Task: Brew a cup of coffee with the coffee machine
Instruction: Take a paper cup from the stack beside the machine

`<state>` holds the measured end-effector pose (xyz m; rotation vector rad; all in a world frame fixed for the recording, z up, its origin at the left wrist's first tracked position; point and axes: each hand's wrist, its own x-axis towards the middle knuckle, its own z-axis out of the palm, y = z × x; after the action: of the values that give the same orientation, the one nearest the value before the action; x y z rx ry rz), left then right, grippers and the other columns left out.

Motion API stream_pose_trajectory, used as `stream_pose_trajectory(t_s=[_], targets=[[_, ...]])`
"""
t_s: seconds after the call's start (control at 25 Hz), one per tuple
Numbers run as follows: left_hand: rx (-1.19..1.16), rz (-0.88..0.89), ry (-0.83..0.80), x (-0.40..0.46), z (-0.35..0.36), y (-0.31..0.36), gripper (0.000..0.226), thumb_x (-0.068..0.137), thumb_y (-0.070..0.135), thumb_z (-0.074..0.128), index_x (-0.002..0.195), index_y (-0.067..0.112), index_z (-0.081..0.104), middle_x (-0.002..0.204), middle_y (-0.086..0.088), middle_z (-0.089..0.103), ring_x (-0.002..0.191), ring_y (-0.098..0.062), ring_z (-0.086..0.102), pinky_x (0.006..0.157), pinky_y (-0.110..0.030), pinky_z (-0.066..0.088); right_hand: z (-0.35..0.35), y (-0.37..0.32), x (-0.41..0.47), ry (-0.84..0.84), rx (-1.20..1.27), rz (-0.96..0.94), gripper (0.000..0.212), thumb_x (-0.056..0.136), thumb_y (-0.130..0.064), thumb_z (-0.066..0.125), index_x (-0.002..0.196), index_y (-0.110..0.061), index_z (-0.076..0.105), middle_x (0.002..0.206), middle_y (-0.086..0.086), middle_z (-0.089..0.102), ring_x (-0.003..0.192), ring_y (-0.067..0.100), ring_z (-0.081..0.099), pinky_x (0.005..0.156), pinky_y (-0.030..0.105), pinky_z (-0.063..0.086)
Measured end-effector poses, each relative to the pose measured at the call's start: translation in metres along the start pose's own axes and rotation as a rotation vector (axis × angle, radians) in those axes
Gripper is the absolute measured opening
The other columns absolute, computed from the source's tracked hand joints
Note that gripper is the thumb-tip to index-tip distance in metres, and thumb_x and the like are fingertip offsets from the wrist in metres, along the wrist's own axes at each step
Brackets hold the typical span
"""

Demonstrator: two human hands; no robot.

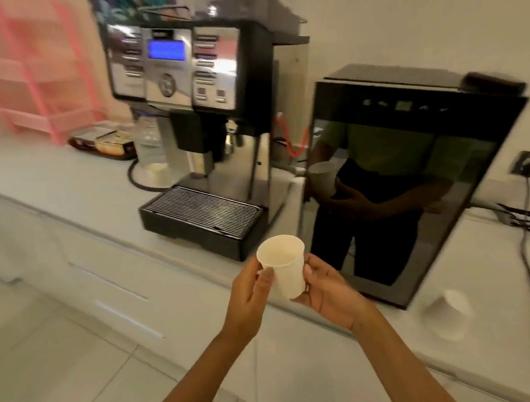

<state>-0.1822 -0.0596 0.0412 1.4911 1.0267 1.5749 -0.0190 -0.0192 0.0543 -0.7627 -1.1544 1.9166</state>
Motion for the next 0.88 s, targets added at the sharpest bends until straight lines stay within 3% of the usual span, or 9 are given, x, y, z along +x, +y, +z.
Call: stream_pose_trajectory(t_s=[0.08, 0.2, 0.4, 0.56, 0.64, 0.8, 0.88], targets=[[0.075, -0.021, 0.050, 0.001, -0.063, 0.003, 0.062, 0.077, 0.076, 0.047, 0.122, 0.033, 0.048, 0.113, 0.025, 0.062, 0.109, -0.004, 0.057, 0.079, -0.013, 0.047, 0.049, 0.017, 0.035, -0.041, -0.014, 0.022, 0.053, 0.076, -0.032, 0.074, 0.120, -0.011, 0.054, 0.122, 0.016, 0.060, 0.112, 0.036, 0.059, 0.091, 0.048, 0.051], [0.207, -0.037, 0.098, 0.009, -0.144, 0.004, 0.064, 0.070, 0.080, 0.051, 0.121, 0.040, 0.047, 0.114, 0.024, 0.059, 0.106, 0.000, 0.057, 0.074, -0.011, 0.049, 0.106, 0.039, 0.081, -0.037, -0.144, 0.014, 0.036, 0.086, -0.025, 0.061, 0.120, -0.013, 0.059, 0.122, 0.015, 0.062, 0.113, 0.033, 0.059, 0.095, 0.048, 0.047], [0.324, -0.076, 0.001, 0.044, -0.236, 0.003, 0.039, 0.081, 0.051, 0.064, 0.115, 0.048, 0.045, 0.115, 0.014, 0.053, 0.103, 0.000, 0.056, 0.074, -0.014, 0.050, 0.168, 0.050, 0.140, 0.050, -0.427, -0.125, 0.042, 0.080, -0.018, 0.072, 0.120, -0.024, 0.060, 0.117, -0.001, 0.066, 0.113, 0.018, 0.060, 0.094, 0.036, 0.049], [0.306, -0.139, -0.099, 0.084, -0.267, -0.010, 0.044, 0.083, 0.037, 0.066, 0.122, 0.032, 0.047, 0.113, 0.015, 0.059, 0.099, 0.007, 0.058, 0.076, -0.011, 0.048, 0.186, 0.050, 0.184, 0.201, -0.614, -0.198, 0.052, 0.070, -0.026, 0.081, 0.118, -0.025, 0.058, 0.111, -0.004, 0.067, 0.105, 0.013, 0.062, 0.091, 0.037, 0.052], [0.328, -0.156, -0.138, 0.110, -0.273, -0.023, 0.047, 0.085, 0.034, 0.067, 0.126, 0.023, 0.048, 0.115, 0.009, 0.061, 0.102, 0.001, 0.060, 0.079, -0.012, 0.048, 0.184, 0.047, 0.205, 0.295, -0.673, -0.222, 0.056, 0.069, -0.028, 0.082, 0.119, -0.023, 0.057, 0.112, -0.005, 0.066, 0.104, 0.012, 0.062, 0.091, 0.039, 0.052], [0.441, -0.160, -0.236, 0.171, -0.270, -0.053, 0.052, 0.088, 0.036, 0.063, 0.133, 0.015, 0.049, 0.126, -0.003, 0.060, 0.112, -0.017, 0.058, 0.091, -0.029, 0.051, 0.172, 0.037, 0.246, 0.494, -0.715, -0.222, 0.055, 0.071, -0.022, 0.080, 0.120, -0.017, 0.055, 0.116, 0.000, 0.064, 0.103, 0.016, 0.060, 0.090, 0.038, 0.052], [0.491, -0.147, -0.289, 0.199, -0.265, -0.067, 0.050, 0.088, 0.035, 0.062, 0.131, 0.013, 0.051, 0.126, -0.005, 0.060, 0.112, -0.021, 0.057, 0.092, -0.032, 0.049, 0.162, 0.033, 0.266, 0.581, -0.746, -0.202, 0.056, 0.072, -0.022, 0.080, 0.122, -0.015, 0.055, 0.117, 0.002, 0.062, 0.105, 0.019, 0.059, 0.089, 0.038, 0.052]])
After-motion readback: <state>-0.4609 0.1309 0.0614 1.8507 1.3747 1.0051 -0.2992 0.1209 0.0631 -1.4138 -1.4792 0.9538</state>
